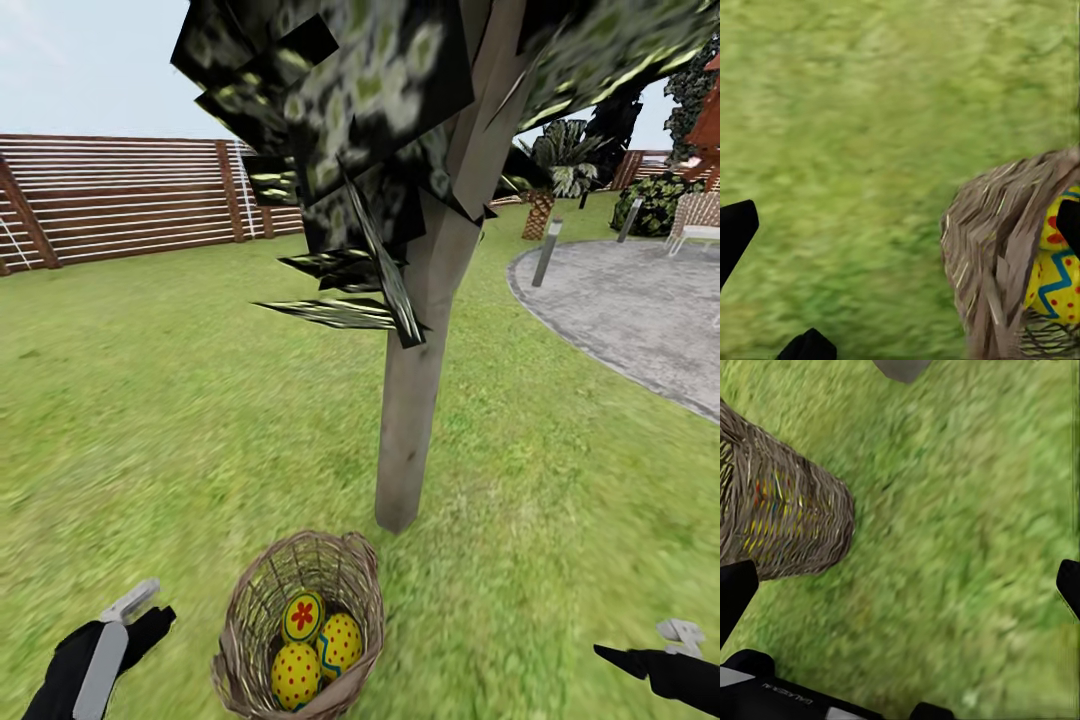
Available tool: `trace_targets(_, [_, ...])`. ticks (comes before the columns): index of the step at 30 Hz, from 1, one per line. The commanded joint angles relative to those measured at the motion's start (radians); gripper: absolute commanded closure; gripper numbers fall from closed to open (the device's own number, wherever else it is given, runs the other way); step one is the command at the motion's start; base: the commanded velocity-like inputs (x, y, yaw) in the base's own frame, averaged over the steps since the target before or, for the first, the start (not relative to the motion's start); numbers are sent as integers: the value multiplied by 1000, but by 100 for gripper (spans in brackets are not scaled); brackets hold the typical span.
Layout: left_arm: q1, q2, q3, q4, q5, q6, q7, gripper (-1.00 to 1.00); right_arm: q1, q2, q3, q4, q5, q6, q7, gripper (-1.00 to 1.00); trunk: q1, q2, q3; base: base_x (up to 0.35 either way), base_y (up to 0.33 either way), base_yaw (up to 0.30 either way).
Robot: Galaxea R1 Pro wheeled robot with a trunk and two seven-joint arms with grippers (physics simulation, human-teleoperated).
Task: Take the three Easter eggs out of the wicker basket on the lawn in the garden, then place them on the lawn next to a single tree (choose any tree) so that all three eggs are next to the same tree and none are left in the basket.
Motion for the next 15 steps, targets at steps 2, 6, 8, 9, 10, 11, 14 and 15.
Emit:
trace_targets(2, [0, -1, 2, -76, 11, 57, 8, -100, -1, 2, -3, -2, 10, 7, -26, -100, -8, 14, 5, 0, 0, 0])
trace_targets(6, [-7, -10, 3, -277, 12, 191, 8, -100, -1, 2, 8, -34, 9, 9, -155, -100, -23, 42, 18, 0, 0, 0])
trace_targets(8, [-10, -14, 1, -332, 32, 236, 8, -100, -1, 19, 12, -98, 9, 18, -232, -100, -31, 56, 24, 0, 0, 0])
trace_targets(9, [-11, -14, 0, -345, 67, 248, 7, -100, -1, 46, 18, -151, 10, 33, -277, -100, -35, 63, 27, 0, 0, 0])
trace_targets(10, [-11, -12, 0, -351, 100, 254, 8, -100, -1, 66, 26, -192, 13, 51, -309, -100, -39, 70, 31, 0, 0, 0])
trace_targets(11, [-13, -9, -1, -355, 141, 258, 8, -100, -1, 86, 38, -236, 21, 77, -343, -100, -42, 77, 34, 0, 0, 0])
trace_targets(14, [-19, 2, -2, -362, 258, 274, 8, -100, -1, 128, 88, -348, 68, 169, -417, -100, -50, 91, 40, 0, 0, 0])
trace_targets(15, [-23, 15, -2, -365, 327, 296, 8, -100, -1, 155, 124, -402, 95, 218, -441, -100, -50, 91, 40, 0, 0, 0])
